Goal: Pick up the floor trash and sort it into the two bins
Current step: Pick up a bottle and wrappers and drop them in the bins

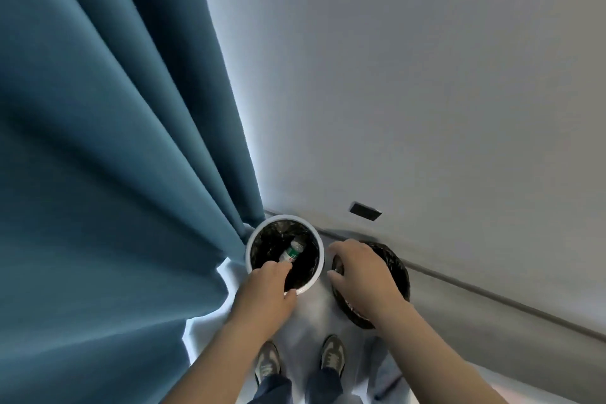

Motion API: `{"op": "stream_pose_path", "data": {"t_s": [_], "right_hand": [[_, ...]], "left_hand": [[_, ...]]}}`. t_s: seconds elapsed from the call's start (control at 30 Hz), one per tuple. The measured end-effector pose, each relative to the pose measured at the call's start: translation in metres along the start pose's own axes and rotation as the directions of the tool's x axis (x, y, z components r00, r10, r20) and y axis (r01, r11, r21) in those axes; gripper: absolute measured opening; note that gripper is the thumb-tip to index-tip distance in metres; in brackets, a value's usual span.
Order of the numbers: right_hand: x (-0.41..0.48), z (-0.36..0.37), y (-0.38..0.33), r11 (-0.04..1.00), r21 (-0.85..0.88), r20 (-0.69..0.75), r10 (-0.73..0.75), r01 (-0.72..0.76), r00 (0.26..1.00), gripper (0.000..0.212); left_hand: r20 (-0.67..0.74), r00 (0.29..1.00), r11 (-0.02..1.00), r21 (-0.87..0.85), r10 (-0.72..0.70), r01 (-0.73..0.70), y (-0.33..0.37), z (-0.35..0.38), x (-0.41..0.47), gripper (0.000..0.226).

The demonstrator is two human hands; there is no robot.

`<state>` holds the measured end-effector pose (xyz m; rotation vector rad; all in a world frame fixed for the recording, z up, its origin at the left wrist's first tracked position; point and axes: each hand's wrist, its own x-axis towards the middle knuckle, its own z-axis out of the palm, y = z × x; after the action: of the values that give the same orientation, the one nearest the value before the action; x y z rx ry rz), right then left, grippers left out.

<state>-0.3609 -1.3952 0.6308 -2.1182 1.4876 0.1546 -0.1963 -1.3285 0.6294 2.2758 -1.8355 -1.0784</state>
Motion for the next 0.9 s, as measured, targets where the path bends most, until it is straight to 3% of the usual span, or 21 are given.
{"op": "stream_pose_path", "data": {"t_s": [0.1, 0.3, 0.5, 0.7, 0.9], "right_hand": [[-0.023, -0.031, -0.039, 0.995, -0.033, -0.044, -0.099, 0.098, 0.994, 0.035], [-0.057, -0.081, -0.102, 0.943, -0.133, 0.036, -0.302, 0.304, 0.952, 0.042], [-0.065, -0.103, -0.154, 0.818, -0.201, 0.109, -0.528, 0.539, 0.842, 0.039], [-0.082, -0.099, -0.213, 0.59, -0.253, 0.276, -0.715, 0.766, 0.642, 0.041], [-0.135, -0.062, -0.282, 0.347, -0.205, 0.418, -0.814, 0.915, 0.403, 0.04]], "left_hand": [[-0.069, 0.997, 0.999, 0.042, -0.021, 0.024, -0.006, -0.037, -0.041, 0.039], [-0.188, 0.973, 0.991, -0.031, -0.135, 0.132, -0.016, -0.085, -0.114, 0.038], [-0.347, 0.877, 0.94, -0.199, -0.332, 0.277, -0.017, -0.098, -0.169, 0.039], [-0.449, 0.71, 0.838, -0.353, -0.542, 0.417, -0.027, -0.087, -0.23, 0.041], [-0.426, 0.532, 0.68, -0.509, -0.731, 0.528, -0.044, -0.058, -0.314, 0.051]]}}
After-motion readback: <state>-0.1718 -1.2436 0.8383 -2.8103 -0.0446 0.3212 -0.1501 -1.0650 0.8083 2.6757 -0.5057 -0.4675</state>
